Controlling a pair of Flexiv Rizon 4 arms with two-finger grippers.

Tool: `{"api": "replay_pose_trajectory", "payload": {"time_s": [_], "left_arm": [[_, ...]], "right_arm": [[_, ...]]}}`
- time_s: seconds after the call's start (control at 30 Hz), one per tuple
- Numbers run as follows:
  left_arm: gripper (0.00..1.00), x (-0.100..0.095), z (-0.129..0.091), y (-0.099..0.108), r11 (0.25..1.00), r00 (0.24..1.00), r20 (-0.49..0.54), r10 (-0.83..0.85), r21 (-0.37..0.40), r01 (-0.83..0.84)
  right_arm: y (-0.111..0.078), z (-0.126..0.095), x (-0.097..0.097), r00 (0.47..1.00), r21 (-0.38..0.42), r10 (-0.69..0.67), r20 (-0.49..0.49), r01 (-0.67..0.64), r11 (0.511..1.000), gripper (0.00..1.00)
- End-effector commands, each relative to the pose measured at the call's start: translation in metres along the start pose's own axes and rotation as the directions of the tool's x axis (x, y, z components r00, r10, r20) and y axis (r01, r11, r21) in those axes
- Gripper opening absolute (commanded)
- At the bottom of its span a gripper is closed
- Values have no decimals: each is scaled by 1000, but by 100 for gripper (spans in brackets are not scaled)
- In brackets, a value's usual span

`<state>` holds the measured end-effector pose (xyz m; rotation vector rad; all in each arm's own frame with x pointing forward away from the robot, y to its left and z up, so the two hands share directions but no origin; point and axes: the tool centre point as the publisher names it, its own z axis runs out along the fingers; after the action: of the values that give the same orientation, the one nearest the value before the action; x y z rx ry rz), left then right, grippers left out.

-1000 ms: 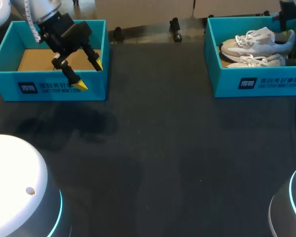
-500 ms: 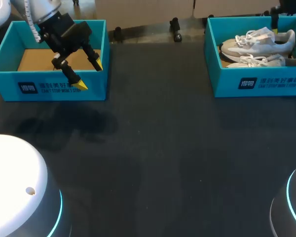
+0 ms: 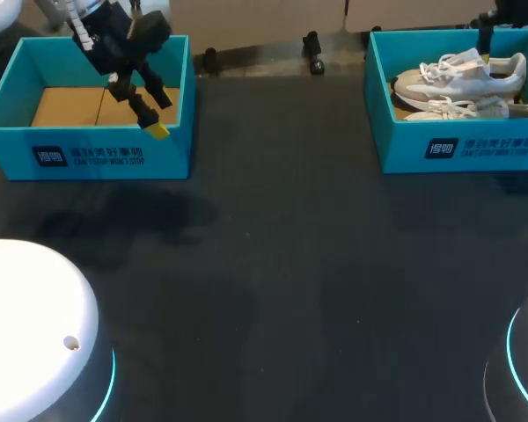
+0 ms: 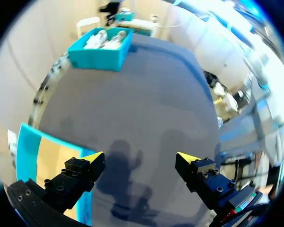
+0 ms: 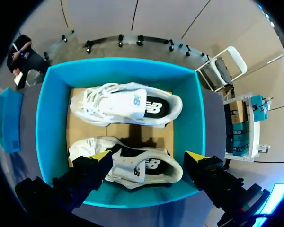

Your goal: Take the shoe out of the shoebox, open the shoe tongue, remove and reinsert the insole, then place the shoe into the shoebox

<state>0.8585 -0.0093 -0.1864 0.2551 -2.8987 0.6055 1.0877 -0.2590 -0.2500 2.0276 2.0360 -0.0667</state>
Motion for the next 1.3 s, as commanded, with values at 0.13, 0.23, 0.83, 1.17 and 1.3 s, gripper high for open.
{"api": "replay_pose_trajectory", "payload": {"time_s": [0.13, 0.23, 0.83, 1.17, 1.3], "left_arm": [[100, 3, -1, 13, 872, 858, 209, -470, -41, 488], [100, 0, -4, 18, 825, 802, 248, -544, -20, 565], [100, -57, -10, 34, 588, 522, 394, -756, 61, 806], [100, -66, -8, 44, 502, 446, 382, -809, 54, 863], [100, -68, -6, 49, 488, 446, 358, -820, 34, 872]], "right_arm": [[-27, -24, 21, 1000, -44, -16, -2, 16, 999, 100], [-33, -31, 27, 1000, -54, -18, -19, 17, 998, 100], [-106, -87, 97, 996, -15, -5, -88, 4, 1000, 100], [-157, -108, 133, 992, 8, 30, -120, -29, 1000, 100], [-180, -113, 145, 991, 30, 51, -123, -48, 998, 100]]}}
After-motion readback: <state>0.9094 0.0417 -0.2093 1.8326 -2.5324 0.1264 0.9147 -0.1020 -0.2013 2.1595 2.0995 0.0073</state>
